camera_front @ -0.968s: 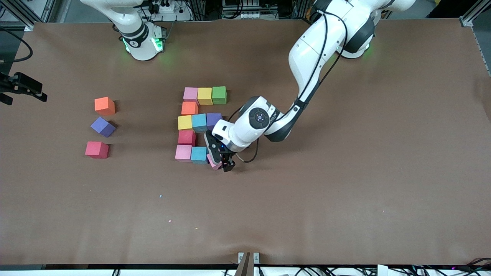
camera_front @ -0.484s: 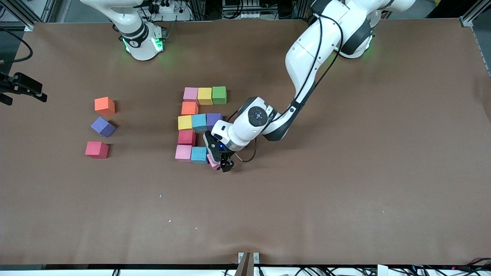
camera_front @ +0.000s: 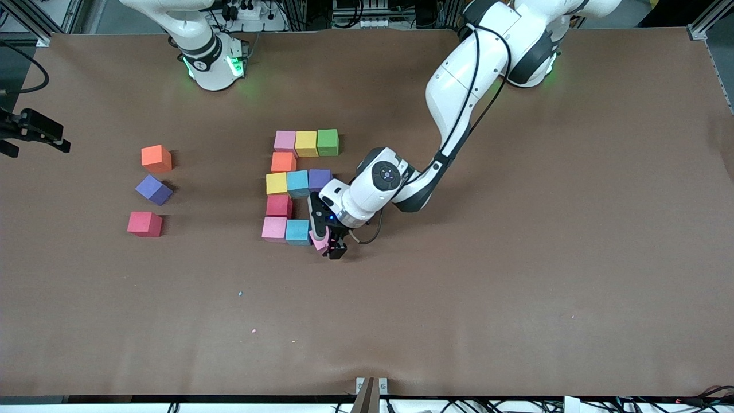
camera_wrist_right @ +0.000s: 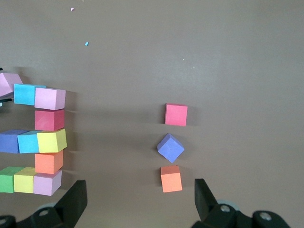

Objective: Arrange 11 blocks into digit 3

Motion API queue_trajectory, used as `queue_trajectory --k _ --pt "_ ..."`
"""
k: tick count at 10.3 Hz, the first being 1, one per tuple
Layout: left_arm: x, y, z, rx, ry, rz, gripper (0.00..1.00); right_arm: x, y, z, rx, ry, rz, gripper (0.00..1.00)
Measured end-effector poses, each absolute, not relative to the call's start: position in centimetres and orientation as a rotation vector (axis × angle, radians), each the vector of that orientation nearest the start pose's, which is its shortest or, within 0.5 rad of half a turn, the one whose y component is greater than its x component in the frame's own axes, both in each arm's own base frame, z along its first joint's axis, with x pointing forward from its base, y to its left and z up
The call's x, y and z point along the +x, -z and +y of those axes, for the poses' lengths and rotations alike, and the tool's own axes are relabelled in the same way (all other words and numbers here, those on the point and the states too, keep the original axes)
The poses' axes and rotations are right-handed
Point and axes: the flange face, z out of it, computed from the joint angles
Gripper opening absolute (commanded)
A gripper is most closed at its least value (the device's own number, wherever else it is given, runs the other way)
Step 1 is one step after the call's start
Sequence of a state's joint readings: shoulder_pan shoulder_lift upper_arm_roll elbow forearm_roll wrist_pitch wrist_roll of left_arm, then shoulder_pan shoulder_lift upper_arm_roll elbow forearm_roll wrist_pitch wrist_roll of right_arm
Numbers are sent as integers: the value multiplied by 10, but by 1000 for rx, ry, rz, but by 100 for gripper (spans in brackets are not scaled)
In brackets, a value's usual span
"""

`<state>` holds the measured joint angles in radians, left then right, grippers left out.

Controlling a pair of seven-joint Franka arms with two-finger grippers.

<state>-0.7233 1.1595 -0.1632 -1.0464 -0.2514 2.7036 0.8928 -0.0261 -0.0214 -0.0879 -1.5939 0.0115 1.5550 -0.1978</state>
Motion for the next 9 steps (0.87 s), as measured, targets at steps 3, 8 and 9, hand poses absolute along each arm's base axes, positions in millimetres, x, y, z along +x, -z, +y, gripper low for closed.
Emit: queue_trajectory --k 3,8,9 --pt "555 -174 -589 -2344 864 2300 100 543 -623 -61 -3123 -26 -131 100" --pt "543 -170 -599 -2112 842 2448 100 543 -623 -61 -3123 -26 -131 100" --pt "545 -167 -595 -2083 804 2471 100 543 -623 -61 -3123 -26 -132 100"
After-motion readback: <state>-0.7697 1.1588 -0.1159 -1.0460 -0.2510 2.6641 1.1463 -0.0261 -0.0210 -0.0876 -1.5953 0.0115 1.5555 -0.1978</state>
